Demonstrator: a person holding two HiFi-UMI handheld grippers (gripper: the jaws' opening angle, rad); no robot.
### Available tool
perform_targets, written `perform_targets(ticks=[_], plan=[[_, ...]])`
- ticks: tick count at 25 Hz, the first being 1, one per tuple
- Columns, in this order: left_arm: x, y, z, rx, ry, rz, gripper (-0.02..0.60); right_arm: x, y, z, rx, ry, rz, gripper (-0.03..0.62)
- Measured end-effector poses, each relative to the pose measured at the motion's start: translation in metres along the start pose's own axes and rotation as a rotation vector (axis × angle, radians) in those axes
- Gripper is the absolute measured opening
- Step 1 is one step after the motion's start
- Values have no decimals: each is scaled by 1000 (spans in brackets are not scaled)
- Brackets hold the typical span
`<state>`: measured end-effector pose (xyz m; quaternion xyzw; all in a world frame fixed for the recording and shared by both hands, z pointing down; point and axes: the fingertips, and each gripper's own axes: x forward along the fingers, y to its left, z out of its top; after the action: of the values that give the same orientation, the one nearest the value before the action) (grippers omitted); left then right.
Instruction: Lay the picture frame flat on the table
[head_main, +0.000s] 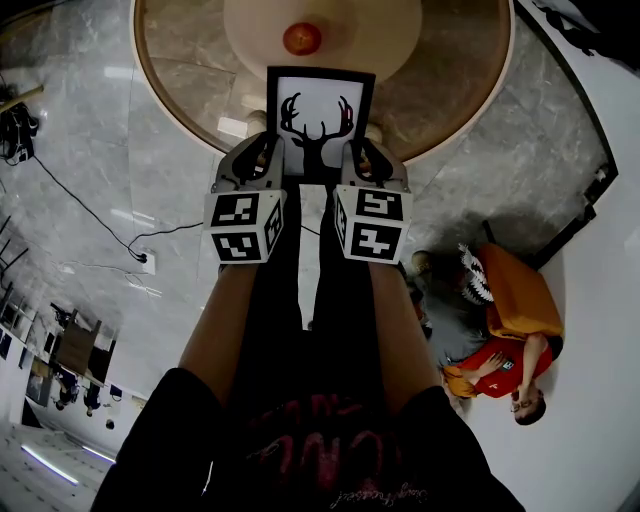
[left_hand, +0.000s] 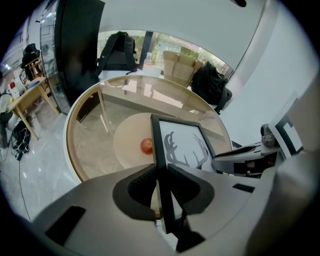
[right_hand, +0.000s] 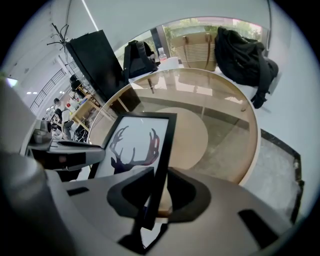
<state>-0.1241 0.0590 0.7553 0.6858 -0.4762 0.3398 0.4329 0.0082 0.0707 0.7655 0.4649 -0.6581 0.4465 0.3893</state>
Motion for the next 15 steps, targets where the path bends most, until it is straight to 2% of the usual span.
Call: perform_targets(ticks=[8, 15], plan=[[5, 6, -5, 19, 24, 6, 74, 2, 4, 1, -18, -10, -2, 81], [3, 5, -3, 47, 10, 5, 74, 0, 2, 2, -10, -22, -4, 94]])
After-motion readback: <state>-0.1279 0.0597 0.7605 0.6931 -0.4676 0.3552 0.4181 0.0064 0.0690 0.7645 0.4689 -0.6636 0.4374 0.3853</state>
